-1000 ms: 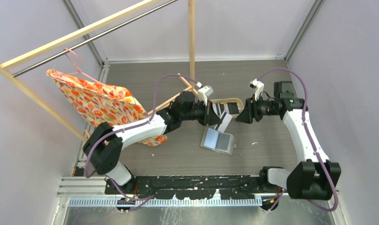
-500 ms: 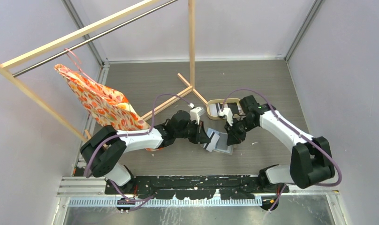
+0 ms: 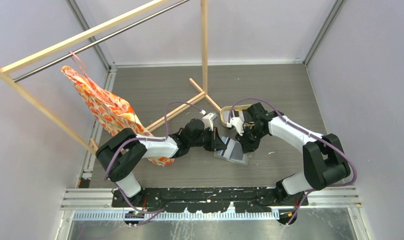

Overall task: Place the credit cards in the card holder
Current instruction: Insert the credit card into the card holder.

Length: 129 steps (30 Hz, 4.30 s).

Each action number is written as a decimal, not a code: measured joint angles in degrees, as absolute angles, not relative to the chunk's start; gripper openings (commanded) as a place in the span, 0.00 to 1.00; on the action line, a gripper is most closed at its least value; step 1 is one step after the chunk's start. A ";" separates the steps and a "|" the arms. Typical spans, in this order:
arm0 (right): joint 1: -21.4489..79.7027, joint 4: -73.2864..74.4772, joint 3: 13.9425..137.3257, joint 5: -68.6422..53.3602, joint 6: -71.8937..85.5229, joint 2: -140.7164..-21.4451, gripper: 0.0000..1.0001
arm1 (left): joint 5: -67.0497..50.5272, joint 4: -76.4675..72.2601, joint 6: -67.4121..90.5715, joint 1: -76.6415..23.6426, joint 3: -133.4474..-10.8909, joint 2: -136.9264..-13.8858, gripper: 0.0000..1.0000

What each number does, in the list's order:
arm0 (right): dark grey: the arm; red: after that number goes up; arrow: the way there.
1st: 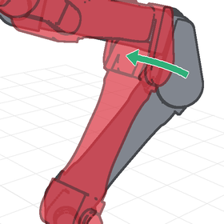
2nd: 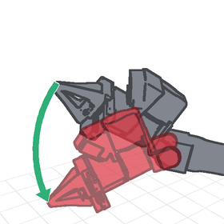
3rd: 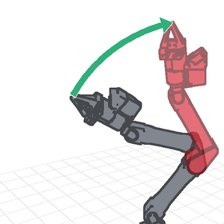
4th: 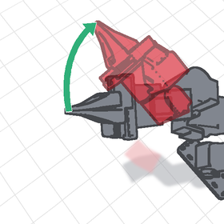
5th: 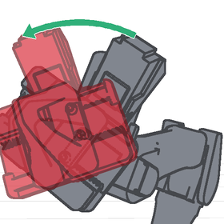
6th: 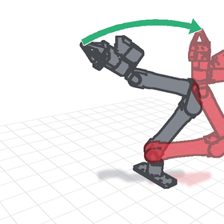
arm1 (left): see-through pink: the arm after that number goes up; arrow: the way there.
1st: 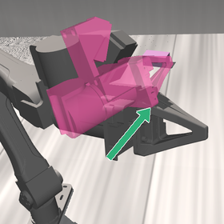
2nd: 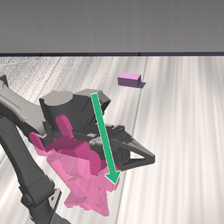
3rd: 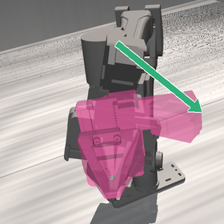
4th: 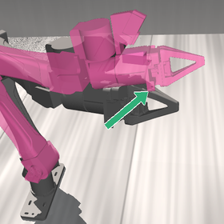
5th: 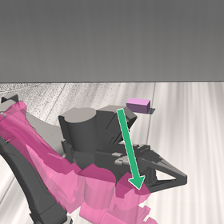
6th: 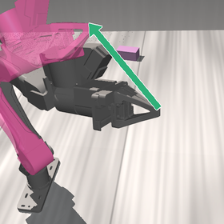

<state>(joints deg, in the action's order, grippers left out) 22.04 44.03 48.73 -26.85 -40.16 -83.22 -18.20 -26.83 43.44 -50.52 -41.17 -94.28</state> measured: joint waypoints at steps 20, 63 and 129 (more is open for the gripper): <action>22.46 43.27 48.73 -21.69 -40.16 -84.51 0.18 | -20.23 -31.48 50.02 -47.57 -41.06 -99.81 0.00; 27.38 44.58 51.92 -20.21 -38.35 -87.79 0.22 | -26.48 -30.02 53.87 -45.34 -43.24 -104.38 0.00; 27.38 44.99 52.14 -19.49 -38.68 -87.79 0.22 | -32.91 -25.21 55.18 -43.48 -47.79 -107.39 0.00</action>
<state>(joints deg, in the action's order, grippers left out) 27.38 44.99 52.14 -19.49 -38.68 -87.79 -32.91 -25.21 55.18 -43.48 -47.79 -107.39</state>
